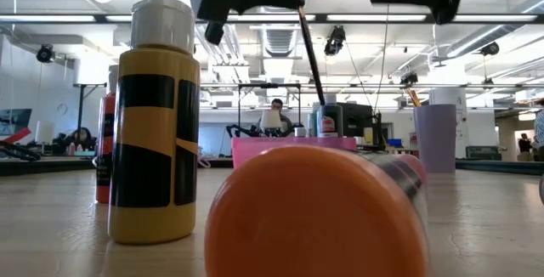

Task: Pick & Place Paint Supplies
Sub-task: Put the black gold paint brush into the violet cup

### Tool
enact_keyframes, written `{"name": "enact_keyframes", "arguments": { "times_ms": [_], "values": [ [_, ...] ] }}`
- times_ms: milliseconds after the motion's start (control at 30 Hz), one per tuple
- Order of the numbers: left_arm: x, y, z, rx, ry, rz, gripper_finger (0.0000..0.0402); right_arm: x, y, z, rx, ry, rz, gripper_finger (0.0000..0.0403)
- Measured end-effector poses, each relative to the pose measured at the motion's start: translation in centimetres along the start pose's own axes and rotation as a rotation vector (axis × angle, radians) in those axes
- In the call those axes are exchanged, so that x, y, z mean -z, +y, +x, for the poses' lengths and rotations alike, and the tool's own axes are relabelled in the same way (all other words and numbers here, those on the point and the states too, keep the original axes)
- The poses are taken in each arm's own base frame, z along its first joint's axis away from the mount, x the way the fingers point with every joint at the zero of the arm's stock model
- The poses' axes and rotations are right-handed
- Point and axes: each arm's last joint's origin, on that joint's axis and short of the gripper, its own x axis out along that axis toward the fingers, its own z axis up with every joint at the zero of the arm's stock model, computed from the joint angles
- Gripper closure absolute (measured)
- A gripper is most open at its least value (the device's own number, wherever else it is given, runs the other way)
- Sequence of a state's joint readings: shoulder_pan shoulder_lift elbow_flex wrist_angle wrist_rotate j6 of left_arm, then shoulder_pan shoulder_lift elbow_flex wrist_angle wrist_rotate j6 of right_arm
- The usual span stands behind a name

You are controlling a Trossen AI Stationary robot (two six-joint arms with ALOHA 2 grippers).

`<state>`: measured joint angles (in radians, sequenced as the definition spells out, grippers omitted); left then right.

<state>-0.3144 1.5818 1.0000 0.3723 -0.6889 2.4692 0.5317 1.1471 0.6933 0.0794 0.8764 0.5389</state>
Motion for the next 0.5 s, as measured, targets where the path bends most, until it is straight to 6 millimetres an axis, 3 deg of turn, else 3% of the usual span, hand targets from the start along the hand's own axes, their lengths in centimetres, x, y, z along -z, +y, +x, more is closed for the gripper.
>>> {"name": "enact_keyframes", "arguments": {
  "times_ms": [267,500],
  "values": [
    [0.4,1.0,-0.3,-0.125,0.012,0.067,0.0396,-2.5,1.1,-0.4,-0.337,-0.087,0.007,0.0198],
    [1.6,2.4,-0.3,-0.246,0.020,0.080,0.0396,-2.9,1.0,-0.4,-0.342,-0.113,-0.010,0.0187]
  ]
}}
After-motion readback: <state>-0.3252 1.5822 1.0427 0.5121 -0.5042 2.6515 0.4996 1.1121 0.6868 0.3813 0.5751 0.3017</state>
